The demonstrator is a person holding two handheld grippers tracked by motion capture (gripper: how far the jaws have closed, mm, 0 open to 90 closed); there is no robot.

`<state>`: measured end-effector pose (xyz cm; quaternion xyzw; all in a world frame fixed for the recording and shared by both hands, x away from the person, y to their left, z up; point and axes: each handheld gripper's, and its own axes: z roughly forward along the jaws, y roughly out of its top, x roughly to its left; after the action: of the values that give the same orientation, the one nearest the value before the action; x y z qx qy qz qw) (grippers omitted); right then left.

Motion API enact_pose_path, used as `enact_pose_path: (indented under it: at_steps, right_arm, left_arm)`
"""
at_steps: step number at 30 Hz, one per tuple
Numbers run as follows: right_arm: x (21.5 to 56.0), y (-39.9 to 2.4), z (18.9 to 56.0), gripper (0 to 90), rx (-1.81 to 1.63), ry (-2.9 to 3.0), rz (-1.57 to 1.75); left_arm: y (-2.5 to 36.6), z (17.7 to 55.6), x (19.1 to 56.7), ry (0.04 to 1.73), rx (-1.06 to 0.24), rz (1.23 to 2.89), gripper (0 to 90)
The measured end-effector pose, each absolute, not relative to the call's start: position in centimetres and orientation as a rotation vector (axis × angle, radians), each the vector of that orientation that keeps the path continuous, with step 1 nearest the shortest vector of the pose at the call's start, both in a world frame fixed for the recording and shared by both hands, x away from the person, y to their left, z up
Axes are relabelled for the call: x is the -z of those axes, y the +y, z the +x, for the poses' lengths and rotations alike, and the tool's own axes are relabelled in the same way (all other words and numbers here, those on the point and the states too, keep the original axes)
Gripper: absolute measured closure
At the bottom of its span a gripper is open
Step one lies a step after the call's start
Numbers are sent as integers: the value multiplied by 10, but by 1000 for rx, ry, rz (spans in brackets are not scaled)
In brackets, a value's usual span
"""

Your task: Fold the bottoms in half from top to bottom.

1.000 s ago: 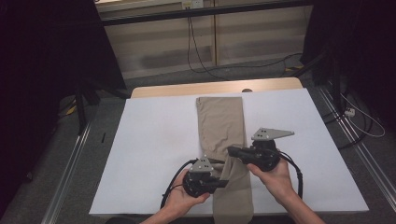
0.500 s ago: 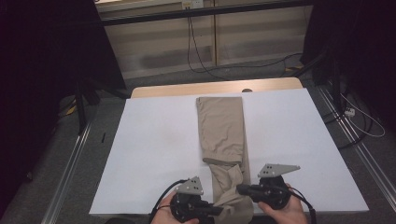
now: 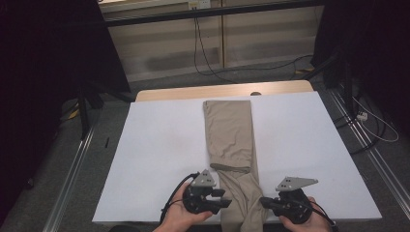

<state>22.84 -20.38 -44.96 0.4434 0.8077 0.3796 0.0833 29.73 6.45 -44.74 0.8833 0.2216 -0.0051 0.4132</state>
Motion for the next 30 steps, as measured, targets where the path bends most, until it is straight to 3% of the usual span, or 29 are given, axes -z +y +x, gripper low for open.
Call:
enact_pose_path:
  at_steps: [5,7,9,11,12,13,14,30]
  right_arm:
    - [446,-203,235,634,-1169,2356,1348]
    - [446,-201,241,593,-1173,2349,1346]
    - [450,-196,247,563,-1136,2353,1350]
    - [453,-191,250,692,-1146,2388,1331]
    - [453,-188,250,746,-1150,2400,1308]
    - [453,-186,249,843,-1152,2405,1305]
    - [452,-185,248,878,-1171,2412,1293]
    - [437,-192,233,892,-1366,2376,1284]
  left_arm:
    - [45,303,451,521,-9,2242,541]
    - [38,302,454,514,-35,2264,560]
    - [33,300,459,495,-76,2279,643]
    - [34,300,457,507,-86,2284,769]
    - [36,302,457,530,-67,2276,900]
    - [38,303,457,549,-48,2271,900]
    - [39,304,457,550,-35,2272,900]
    - [108,297,421,637,-15,2135,900]
